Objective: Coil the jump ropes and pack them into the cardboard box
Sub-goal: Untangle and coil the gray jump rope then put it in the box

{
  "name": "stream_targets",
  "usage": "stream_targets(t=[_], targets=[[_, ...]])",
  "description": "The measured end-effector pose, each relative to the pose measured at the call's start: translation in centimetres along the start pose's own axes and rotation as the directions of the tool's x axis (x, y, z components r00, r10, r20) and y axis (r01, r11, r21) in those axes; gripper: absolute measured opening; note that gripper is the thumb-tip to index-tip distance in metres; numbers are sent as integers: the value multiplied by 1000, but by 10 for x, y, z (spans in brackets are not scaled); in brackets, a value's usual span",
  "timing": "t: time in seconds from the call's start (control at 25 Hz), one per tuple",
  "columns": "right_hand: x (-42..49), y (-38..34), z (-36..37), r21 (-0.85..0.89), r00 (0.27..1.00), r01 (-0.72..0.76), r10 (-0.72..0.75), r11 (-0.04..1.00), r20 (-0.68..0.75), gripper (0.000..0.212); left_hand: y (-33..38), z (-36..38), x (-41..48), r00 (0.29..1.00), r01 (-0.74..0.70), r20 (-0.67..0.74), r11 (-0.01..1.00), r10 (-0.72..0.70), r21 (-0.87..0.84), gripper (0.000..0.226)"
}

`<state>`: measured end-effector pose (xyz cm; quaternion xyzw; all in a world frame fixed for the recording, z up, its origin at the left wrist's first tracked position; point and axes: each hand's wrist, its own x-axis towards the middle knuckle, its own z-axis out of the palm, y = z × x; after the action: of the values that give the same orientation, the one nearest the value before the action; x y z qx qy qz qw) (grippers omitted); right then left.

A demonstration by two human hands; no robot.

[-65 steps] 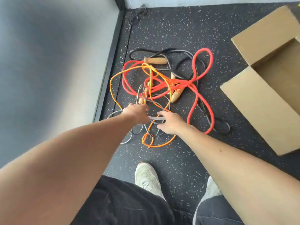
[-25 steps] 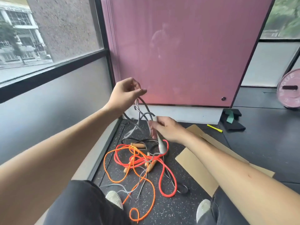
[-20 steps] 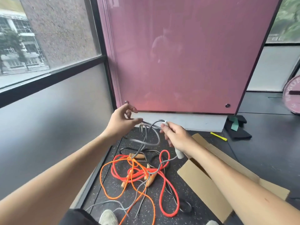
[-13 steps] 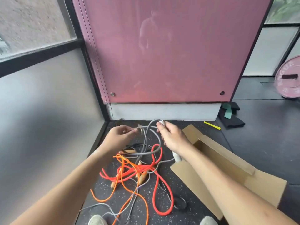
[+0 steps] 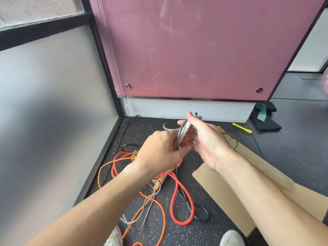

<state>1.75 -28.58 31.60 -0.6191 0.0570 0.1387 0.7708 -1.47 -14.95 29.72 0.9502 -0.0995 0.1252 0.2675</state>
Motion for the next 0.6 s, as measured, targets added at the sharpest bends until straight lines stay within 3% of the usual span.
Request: stream_targets(t=[0.16, 0.28, 0.32, 0.4, 0.48, 0.6], targets=[[-4, -1, -9, -243, 993, 116, -109, 963, 39, 44, -11, -9, 4, 997, 66, 42, 965, -57, -255, 50], [-16, 2, -9, -333, 963, 67, 26, 941, 269, 42, -14, -14, 3, 962, 216, 247, 881, -118, -420, 56], [-17, 6, -9, -393, 963, 86, 24, 915, 267, 35, -13, -15, 1, 932, 255, 346, 873, -107, -415, 59], [-14, 14, -7, -450, 980, 99, -9, 888, 197, 18, -7, -17, -4, 885, 241, 452, 939, -110, -244, 62], [-13, 20, -6, -468, 981, 90, 4, 879, 195, 14, -2, -17, -7, 881, 238, 450, 958, -145, -158, 64], [-4, 16, -18, -695, 973, 230, -164, 682, 161, 19, -5, -19, -3, 908, 294, 367, 933, -205, -206, 51]])
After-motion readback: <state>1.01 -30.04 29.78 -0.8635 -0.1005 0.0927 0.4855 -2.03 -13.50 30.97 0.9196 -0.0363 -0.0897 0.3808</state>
